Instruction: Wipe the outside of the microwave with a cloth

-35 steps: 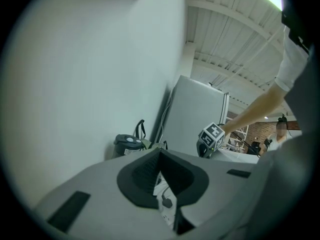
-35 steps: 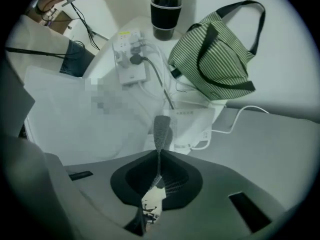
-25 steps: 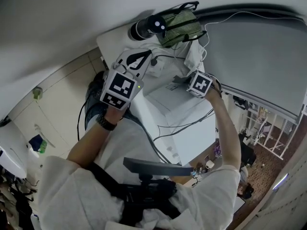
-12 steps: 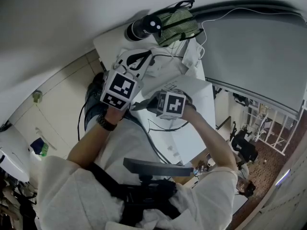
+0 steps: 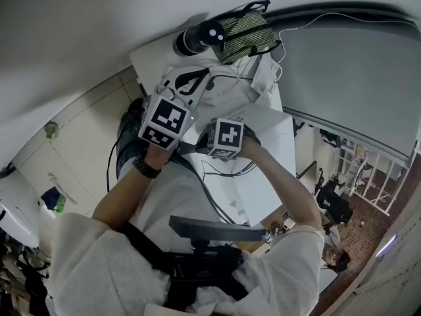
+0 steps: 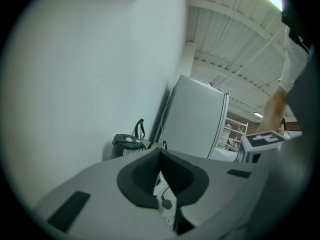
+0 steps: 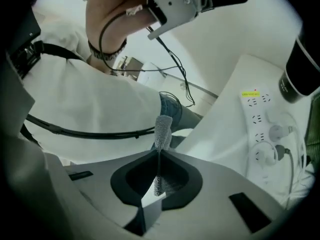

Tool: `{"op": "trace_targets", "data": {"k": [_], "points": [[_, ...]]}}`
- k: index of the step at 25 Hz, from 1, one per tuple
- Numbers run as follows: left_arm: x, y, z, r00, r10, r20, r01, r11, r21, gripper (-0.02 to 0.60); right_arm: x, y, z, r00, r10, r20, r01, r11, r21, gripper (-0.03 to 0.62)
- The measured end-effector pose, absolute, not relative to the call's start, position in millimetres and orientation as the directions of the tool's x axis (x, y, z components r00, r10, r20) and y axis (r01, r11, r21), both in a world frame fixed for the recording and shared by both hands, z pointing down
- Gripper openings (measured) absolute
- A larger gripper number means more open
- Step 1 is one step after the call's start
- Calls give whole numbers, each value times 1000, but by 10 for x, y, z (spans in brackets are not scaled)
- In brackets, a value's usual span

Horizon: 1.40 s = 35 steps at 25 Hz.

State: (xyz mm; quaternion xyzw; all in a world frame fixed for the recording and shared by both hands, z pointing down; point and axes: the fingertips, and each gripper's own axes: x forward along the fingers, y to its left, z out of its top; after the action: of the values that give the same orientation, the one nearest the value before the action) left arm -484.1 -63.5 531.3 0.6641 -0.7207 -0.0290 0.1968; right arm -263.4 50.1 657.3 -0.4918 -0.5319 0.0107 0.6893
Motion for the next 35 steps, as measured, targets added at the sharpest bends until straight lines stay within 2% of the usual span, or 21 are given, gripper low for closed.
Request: {"op": "trace_targets", "data": {"k": [5, 11, 15, 18, 23, 26, 29, 33, 35], "points": [[-4842, -606, 5298, -43, -969, 245, -945, 118, 304, 28, -2622, -82, 6871, 461, 265, 847, 610, 599, -519, 26], [-4825, -612, 5311, -40, -968, 248, -945, 117, 305, 28, -2579, -807, 6945, 448, 160, 880, 577, 700, -421, 26], [-4793, -672, 5347, -29, -967, 251, -944, 109, 310, 28, -2639, -1683, 7027, 414, -46, 909, 636, 730, -252, 26], [-4752, -683, 5375, -26, -966, 255, -945, 107, 309, 28, -2618, -2347, 7054, 412, -166, 896, 649, 743, -162, 26], [-4817, -620, 5461, -54, -961, 272, -942, 140, 306, 28, -2259, -3266, 6903, 511, -295, 808, 569, 820, -61, 25], [-4860, -566, 5512, -74, -956, 285, -937, 165, 309, 28, -2269, -3554, 6932, 500, -369, 783, 599, 800, -5, 26], [-4899, -509, 5550, -92, -952, 293, -932, 186, 312, 28, -2289, -3493, 7107, 516, -362, 776, 622, 781, -49, 26], [-4948, -412, 5630, -116, -945, 306, -924, 216, 315, 28, -2323, -2984, 7522, 548, -193, 814, 609, 760, -229, 26], [-4975, -365, 5669, -129, -941, 312, -920, 231, 317, 28, -2269, -2551, 7569, 589, -61, 806, 572, 736, -362, 26]]}}
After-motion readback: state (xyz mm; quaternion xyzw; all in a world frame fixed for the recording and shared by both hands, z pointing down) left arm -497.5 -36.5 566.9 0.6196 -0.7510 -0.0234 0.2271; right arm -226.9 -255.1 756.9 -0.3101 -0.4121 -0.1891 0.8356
